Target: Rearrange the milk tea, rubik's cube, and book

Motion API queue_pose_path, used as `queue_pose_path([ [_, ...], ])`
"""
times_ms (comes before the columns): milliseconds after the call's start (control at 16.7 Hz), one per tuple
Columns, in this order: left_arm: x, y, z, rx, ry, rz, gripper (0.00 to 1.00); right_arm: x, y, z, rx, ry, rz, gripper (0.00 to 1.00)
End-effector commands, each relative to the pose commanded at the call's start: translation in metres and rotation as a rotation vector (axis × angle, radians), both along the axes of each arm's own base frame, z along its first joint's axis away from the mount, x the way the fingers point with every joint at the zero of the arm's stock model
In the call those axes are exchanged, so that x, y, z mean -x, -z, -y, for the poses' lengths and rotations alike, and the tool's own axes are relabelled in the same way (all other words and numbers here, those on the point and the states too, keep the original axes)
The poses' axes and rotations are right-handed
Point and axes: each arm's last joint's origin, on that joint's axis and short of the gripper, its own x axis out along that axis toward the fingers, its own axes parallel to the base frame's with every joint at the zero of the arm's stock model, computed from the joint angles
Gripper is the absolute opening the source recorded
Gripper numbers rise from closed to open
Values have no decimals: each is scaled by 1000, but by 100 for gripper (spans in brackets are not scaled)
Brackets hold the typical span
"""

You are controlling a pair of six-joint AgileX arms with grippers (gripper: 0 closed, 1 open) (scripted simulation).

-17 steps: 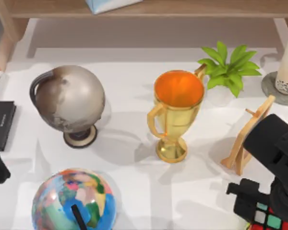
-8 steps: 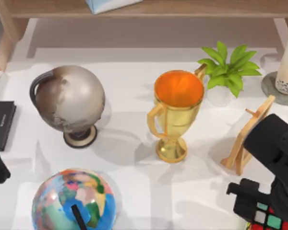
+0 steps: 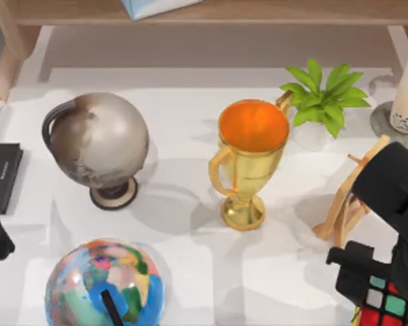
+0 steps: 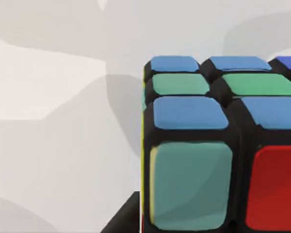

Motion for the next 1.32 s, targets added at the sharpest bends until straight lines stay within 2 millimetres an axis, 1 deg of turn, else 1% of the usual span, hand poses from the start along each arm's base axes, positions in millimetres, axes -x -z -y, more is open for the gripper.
queue_pose_path([
  [240,0,0,0,0,0,0,100,0,2,0,3,1,-4,0],
  [360,0,0,0,0,0,0,100,-5,-2,5,-2,13,28,0],
  [480,0,0,0,0,0,0,100,-17,-9,16,-4,43,96,0],
  [660,0,0,0,0,0,0,100,-46,-26,48,13,126,254,0],
  [840,0,0,0,0,0,0,100,-79,-50,81,64,182,466,0],
  [960,0,0,0,0,0,0,100,-102,-72,95,111,167,628,0],
  [1020,0,0,0,0,0,0,100,-113,-84,99,137,146,713,0],
  [1200,0,0,0,0,0,0,100,-144,-125,97,214,46,971,0],
  [1320,0,0,0,0,0,0,100,-162,-152,85,258,-37,1136,0],
])
